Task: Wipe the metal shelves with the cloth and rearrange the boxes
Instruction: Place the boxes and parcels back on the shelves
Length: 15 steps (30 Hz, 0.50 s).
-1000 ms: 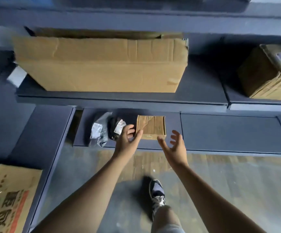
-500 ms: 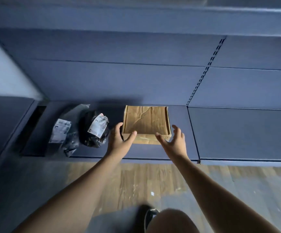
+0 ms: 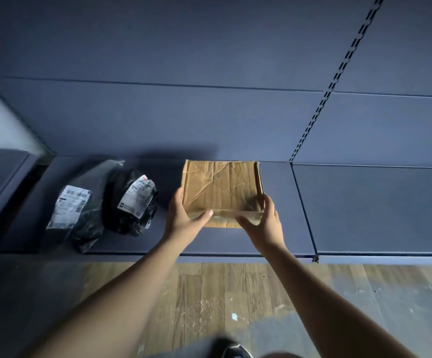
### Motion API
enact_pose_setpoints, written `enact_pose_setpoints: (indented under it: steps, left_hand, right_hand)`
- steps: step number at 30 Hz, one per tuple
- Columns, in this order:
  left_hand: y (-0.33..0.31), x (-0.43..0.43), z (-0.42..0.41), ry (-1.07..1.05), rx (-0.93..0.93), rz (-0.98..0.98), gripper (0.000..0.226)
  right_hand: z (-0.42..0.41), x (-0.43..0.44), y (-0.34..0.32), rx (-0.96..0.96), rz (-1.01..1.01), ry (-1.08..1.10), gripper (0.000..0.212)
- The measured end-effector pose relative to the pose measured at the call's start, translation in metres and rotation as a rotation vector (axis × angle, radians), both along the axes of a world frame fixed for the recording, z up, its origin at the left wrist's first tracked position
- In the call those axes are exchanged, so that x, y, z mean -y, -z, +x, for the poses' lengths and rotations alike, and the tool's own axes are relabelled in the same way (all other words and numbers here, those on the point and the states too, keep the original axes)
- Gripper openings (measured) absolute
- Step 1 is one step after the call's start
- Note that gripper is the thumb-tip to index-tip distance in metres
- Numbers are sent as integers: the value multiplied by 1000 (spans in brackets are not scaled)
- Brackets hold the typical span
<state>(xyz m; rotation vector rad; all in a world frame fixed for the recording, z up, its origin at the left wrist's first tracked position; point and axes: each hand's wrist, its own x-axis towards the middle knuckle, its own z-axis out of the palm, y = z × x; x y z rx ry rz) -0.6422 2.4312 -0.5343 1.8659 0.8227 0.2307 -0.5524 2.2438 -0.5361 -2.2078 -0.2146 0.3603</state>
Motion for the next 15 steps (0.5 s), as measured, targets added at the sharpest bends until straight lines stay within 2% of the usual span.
enact_pose_setpoints:
  steps: [8, 12, 15]
  left_hand:
    - [11, -12, 5, 22, -17, -34, 109]
    - [3, -13, 4, 15, 5, 34, 103]
    - [-12, -13, -3, -7, 23, 85, 96]
  right_hand:
    - [9, -7, 8, -15, 15, 29, 91]
    - [13, -8, 4, -10, 14, 46, 80]
    - [10, -6, -8, -11, 13, 65, 79]
